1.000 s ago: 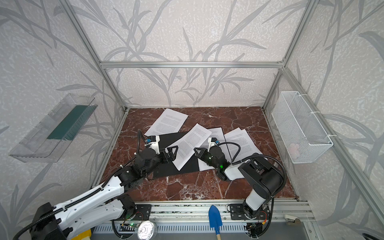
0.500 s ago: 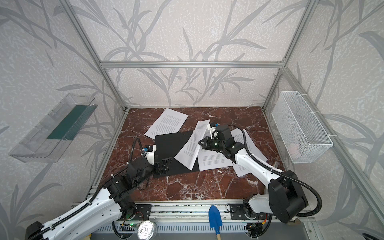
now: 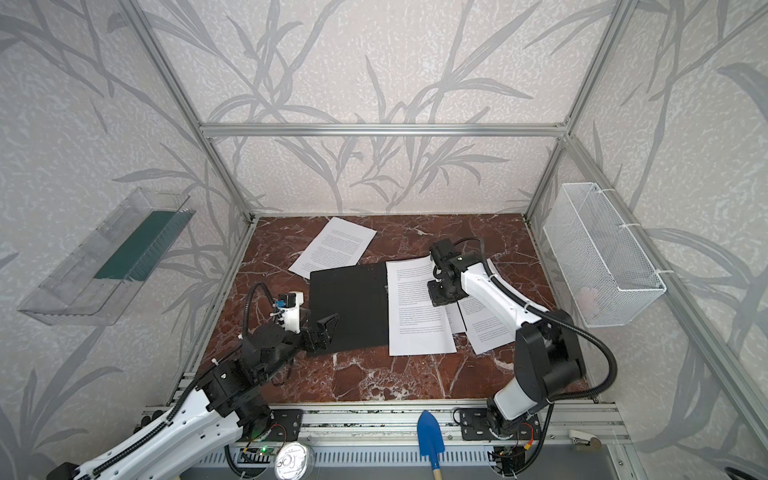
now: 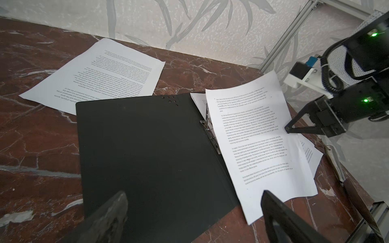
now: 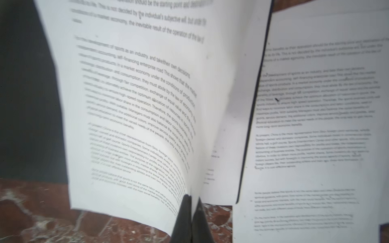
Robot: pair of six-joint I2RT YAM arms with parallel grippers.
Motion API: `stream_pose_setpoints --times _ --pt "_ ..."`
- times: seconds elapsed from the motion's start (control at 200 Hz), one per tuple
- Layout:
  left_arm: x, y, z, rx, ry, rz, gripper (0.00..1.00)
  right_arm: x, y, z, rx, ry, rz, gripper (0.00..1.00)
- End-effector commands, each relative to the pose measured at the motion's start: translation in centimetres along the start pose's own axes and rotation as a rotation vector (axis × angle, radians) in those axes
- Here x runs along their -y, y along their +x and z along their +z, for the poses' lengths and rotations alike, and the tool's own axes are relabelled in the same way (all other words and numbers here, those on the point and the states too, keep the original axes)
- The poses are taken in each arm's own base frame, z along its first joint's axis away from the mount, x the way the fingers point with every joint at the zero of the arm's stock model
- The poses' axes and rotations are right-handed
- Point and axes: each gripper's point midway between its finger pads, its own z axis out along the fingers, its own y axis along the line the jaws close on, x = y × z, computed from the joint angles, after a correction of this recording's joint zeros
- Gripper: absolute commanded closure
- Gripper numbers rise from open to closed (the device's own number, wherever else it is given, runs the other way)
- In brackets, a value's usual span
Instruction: Put the files into the folder
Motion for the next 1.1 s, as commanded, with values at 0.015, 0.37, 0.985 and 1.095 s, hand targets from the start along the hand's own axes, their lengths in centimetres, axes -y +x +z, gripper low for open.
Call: stream_pose_setpoints --times 0.015,0.37,0.985,1.095 --pt "0.0 0.1 0.3 0.001 -0.003 0.028 0.01 4.0 -0.3 0.2 -0.059 0.244 -0.055 1.00" --pt "0.0 0.1 0.3 0.006 -0.001 0.034 0.01 3.5 -3.7 1.1 -0.024 0.202 -0.031 1.00" --pt "2.0 0.4 0.5 -0.003 0.111 0.027 0.01 1.3 -5.8 2.6 -0.019 0.075 0.036 1.00" --pt "2.0 0.4 0.5 -0.003 0.114 0.028 0.01 1.2 -5.8 2.9 -0.020 0.071 0.042 1.00"
